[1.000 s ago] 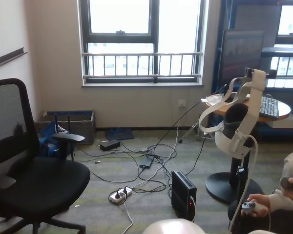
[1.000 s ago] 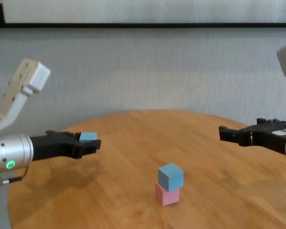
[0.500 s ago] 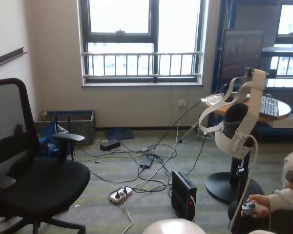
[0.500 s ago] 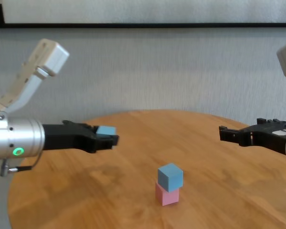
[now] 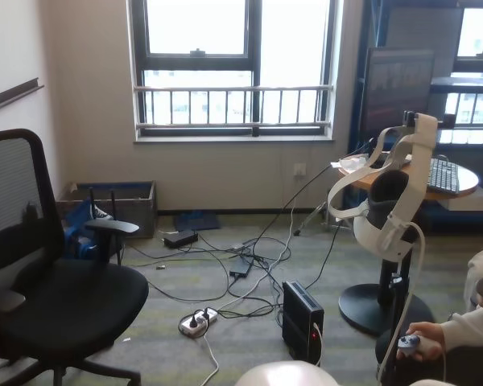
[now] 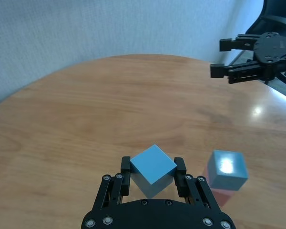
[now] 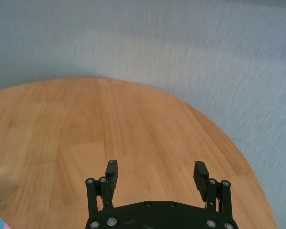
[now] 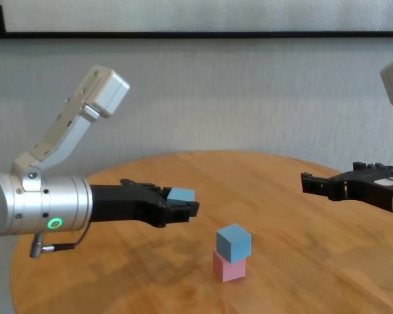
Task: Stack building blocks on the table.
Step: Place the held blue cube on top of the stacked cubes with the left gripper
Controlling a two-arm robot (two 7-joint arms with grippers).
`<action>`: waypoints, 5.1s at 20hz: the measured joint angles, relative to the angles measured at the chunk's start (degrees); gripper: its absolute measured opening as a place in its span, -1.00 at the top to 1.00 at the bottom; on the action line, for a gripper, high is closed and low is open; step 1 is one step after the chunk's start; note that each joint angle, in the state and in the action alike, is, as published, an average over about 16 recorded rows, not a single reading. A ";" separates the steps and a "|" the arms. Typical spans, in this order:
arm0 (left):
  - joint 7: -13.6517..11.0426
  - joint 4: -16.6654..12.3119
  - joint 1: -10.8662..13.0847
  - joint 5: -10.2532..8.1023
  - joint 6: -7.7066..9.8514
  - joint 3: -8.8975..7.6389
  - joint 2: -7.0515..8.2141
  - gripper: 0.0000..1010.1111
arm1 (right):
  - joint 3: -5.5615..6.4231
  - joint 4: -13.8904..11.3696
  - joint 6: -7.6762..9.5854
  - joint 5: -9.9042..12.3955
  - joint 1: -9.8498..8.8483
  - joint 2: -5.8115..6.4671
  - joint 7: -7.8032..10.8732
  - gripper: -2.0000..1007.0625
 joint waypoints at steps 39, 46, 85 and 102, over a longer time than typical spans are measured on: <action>0.38 -12.14 4.30 -4.71 2.89 4.62 1.89 -0.11 | 0.00 0.00 0.00 0.00 0.00 0.00 0.00 -1.00; 0.72 -12.04 4.64 -5.19 3.62 5.02 1.73 -0.11 | 0.00 0.00 0.00 0.00 0.00 0.00 0.00 -1.00; 1.15 -8.79 3.42 -5.03 4.28 6.04 -0.07 -0.11 | 0.00 0.00 0.00 0.00 0.00 0.00 0.00 -1.00; 1.36 -9.24 3.82 -5.62 3.73 5.66 -0.07 -0.23 | 0.00 0.00 0.00 0.00 0.00 0.00 0.00 -1.00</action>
